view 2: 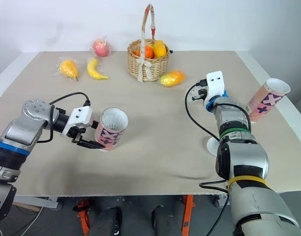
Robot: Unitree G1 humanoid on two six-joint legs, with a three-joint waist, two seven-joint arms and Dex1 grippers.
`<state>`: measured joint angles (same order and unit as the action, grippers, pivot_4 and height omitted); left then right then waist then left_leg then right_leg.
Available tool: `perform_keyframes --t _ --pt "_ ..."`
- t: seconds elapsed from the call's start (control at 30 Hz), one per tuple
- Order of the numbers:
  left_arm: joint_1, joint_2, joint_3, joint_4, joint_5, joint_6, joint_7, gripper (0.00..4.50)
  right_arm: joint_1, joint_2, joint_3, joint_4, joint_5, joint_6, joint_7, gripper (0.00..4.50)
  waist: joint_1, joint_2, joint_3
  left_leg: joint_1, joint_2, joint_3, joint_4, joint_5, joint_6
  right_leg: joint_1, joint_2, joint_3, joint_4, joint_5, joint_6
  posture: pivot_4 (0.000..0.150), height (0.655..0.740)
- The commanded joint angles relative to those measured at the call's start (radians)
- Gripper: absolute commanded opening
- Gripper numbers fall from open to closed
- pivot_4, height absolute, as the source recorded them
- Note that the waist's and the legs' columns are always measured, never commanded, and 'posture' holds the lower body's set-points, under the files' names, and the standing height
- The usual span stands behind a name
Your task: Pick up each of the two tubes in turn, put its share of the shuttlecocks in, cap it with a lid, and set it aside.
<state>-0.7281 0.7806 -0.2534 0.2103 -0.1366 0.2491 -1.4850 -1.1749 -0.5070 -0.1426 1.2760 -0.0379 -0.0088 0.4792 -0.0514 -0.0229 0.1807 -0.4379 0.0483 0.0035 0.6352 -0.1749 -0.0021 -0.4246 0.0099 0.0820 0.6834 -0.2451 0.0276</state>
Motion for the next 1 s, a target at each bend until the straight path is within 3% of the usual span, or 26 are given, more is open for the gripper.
perform_keyframes --t 0.03,0.27,0.47,0.63,1.0 --pt "0.012 0.006 0.017 -0.030 -0.010 0.009 0.008 3.26 0.067 -0.050 0.020 -0.205 0.041 -0.059 0.207 0.09 0.001 0.000 0.000 0.000 0.000 0.000 0.000 0.000 0.000 0.000 0.000 0.000 0.000 0.000 0.000 0.150 0.7400" --pt "0.018 0.005 0.019 -0.024 -0.008 -0.003 0.002 3.26 0.416 -0.147 0.056 -0.957 0.211 0.155 0.508 0.09 0.006 0.001 0.000 -0.001 0.000 -0.002 0.000 0.000 0.000 0.000 0.000 -0.002 0.000 -0.001 0.000 0.150 0.7400" --pt "0.015 -0.003 0.017 -0.016 -0.004 -0.012 -0.001 3.26 0.527 -0.227 0.031 -1.273 0.344 0.344 0.574 0.09 0.006 0.002 0.001 0.001 0.001 -0.002 0.002 0.000 0.000 0.001 0.001 -0.002 0.000 -0.002 0.005 0.150 0.7400" --pt "0.015 -0.005 0.018 -0.024 -0.002 -0.007 -0.001 3.26 0.629 -0.285 0.067 -1.366 0.327 0.386 0.579 0.09 0.006 0.001 0.000 0.001 0.002 -0.002 0.003 0.001 0.000 0.002 0.001 -0.002 0.000 -0.001 0.005 0.150 0.7400" --pt "0.013 -0.003 0.018 -0.044 -0.004 0.013 0.000 3.26 0.788 -0.323 0.100 -1.283 0.253 0.322 0.557 0.09 0.006 0.001 0.000 0.001 0.001 -0.001 0.003 0.001 0.000 0.002 0.001 -0.002 0.000 -0.001 0.006 0.150 0.7400"
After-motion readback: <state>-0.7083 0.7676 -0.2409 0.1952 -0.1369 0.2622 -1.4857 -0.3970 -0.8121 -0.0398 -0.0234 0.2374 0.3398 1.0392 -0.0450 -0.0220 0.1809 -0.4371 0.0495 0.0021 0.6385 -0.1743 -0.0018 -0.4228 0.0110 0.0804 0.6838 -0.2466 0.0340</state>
